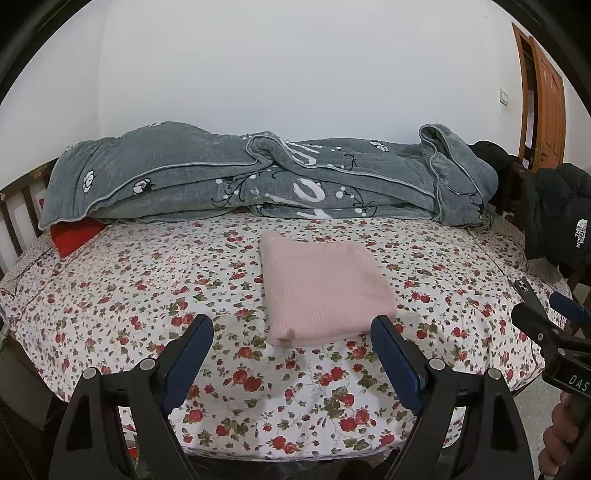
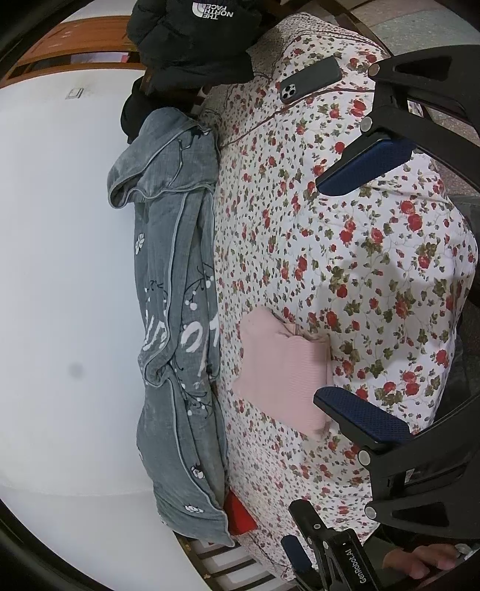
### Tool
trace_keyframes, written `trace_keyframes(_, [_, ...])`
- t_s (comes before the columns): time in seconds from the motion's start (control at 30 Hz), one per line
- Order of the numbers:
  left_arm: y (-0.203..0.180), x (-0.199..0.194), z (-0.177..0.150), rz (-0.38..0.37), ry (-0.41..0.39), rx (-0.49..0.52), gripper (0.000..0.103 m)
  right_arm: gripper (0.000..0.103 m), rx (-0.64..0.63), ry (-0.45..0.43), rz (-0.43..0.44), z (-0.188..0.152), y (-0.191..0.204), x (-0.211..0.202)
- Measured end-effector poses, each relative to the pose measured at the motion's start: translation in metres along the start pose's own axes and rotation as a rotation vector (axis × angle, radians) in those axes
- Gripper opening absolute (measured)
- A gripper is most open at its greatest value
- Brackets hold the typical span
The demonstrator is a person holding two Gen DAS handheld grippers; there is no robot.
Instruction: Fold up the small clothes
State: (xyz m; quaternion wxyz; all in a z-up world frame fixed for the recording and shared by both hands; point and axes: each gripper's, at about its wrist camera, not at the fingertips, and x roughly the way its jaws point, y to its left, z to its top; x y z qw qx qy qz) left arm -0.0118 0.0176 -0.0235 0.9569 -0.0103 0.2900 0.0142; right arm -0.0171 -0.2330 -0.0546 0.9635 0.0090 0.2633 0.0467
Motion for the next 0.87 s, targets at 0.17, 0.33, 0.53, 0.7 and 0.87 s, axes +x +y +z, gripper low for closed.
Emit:
trace_keyframes(0.17, [0.0002,-0.0004,0.0005,-0.003,-0.002,0.001,0.087,0.101,0.004,0.001,0.001,0.0001,-0.0006,-0.0003])
trace_keyframes(0.33, [-0.0011,-0.0016,0.0012,0.000,-0.004,0.001,0.087,0.101,0.004,0.001,-0.001,0.0002,-0.0015,-0.0011])
trace_keyframes(0.53, [-0.0016,-0.0026,0.0018,0.000,-0.008,0.002,0.087,0.101,0.005,0.001,0.001,0.0004,-0.0017,-0.0011])
trace_keyframes(0.7, [-0.0033,-0.0041,0.0036,-0.003,-0.011,0.000,0.087,0.101,0.005,-0.001,0.000,0.0000,-0.0020,-0.0022])
trace_keyframes(0.87, [-0.0037,-0.0029,0.0049,-0.021,-0.009,-0.011,0.087,0.101,0.006,-0.001,-0.001,-0.0003,-0.0013,-0.0024])
